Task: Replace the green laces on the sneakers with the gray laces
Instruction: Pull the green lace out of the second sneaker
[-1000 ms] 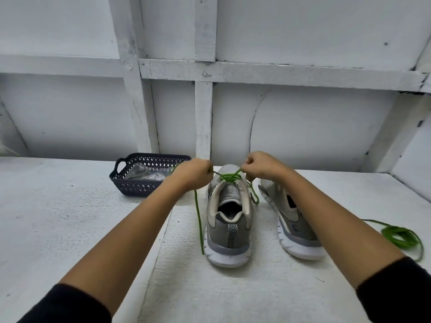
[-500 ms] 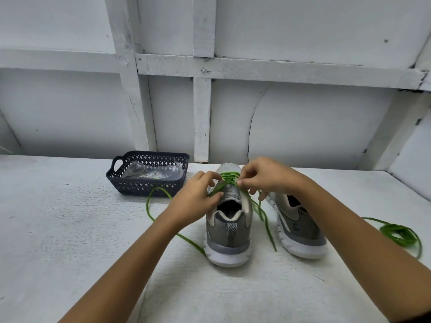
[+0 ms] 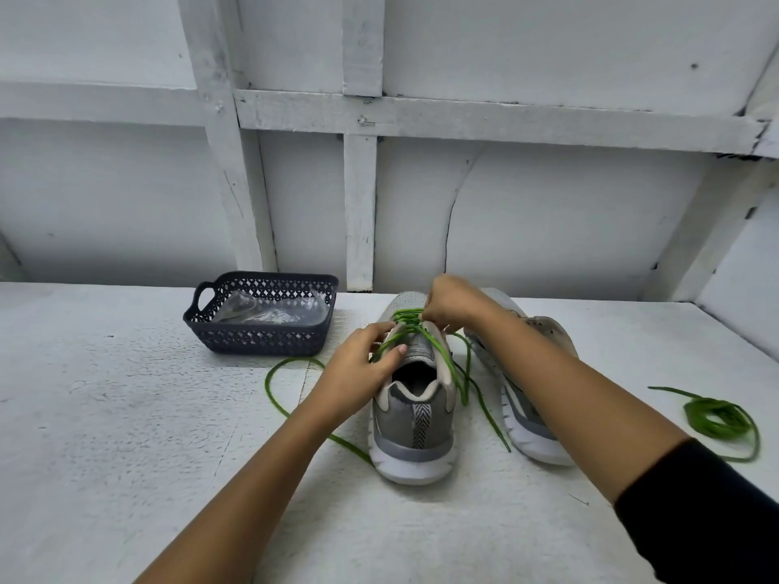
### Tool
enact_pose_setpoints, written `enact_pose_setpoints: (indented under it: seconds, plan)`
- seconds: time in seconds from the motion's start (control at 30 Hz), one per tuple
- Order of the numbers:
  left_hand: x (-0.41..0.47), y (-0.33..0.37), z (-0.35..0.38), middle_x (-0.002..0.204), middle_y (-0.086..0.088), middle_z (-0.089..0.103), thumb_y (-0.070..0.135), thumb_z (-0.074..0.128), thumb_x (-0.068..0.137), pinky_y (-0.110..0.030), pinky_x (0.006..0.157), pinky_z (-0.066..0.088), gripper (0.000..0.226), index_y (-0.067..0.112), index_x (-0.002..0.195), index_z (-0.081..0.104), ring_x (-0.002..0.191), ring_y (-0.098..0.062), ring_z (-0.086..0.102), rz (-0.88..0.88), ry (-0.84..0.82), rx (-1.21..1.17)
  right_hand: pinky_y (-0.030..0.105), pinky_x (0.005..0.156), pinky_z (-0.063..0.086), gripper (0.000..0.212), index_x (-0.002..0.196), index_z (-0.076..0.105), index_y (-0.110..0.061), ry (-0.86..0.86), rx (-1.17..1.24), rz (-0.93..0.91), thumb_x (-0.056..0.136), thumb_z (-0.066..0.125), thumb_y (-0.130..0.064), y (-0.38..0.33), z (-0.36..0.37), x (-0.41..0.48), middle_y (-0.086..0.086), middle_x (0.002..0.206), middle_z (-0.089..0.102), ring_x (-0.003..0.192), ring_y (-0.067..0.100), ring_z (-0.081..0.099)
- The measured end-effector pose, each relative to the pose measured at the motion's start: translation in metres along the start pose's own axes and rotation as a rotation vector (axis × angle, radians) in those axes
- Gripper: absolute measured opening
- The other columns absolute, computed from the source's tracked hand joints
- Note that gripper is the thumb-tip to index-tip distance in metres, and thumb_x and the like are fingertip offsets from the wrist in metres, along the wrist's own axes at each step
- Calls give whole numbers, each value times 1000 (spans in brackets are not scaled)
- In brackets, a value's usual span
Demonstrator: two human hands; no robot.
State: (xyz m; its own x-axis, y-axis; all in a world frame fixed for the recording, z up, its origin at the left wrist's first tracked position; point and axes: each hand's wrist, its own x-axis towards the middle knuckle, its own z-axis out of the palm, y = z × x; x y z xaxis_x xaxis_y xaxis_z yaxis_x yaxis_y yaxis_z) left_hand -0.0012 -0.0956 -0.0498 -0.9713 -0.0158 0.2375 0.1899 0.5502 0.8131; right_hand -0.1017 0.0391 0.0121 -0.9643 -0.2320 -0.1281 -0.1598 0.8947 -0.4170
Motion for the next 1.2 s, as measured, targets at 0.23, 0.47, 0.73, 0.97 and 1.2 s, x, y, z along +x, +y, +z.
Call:
enact_pose_setpoints:
  seconds: [0.23,0.47,0.73,0.97,1.2]
  plan:
    - [-3,-5,3,119,1,60,26,59,91,-23,93,41,31,25,122,57,108,-8,53,4,12,-128,27,48,47,30,57,43,-6,-49,-98,-9,85,41,3,-5,4,0,10,57,49,61,27,56]
    - [-5,-8,4,116,5,61,27,59,91,-22,92,42,24,39,110,55,109,-6,55,14,17,-199,23,36,35,27,64,41,-5,15,27,-16,89,39,4,2,9,4,14,61,49,53,27,50]
    - [-5,-12,8,116,7,63,44,55,82,-29,97,44,26,48,107,56,110,-6,56,22,29,-230,29,48,54,27,64,51,-1,-88,226,45,89,44,5,11,0,0,13,60,54,49,22,56]
    - [-6,-13,9,117,7,63,46,55,80,-32,100,44,24,53,103,55,110,-5,56,14,33,-263,38,49,57,22,72,52,3,55,304,78,90,40,-1,18,7,3,23,71,61,46,28,59]
    - [-5,-14,10,116,7,63,49,54,79,-35,100,44,25,53,104,55,111,-6,56,1,31,-275,22,45,45,24,66,51,-7,-35,360,73,90,51,-2,21,-4,1,8,64,54,51,13,54]
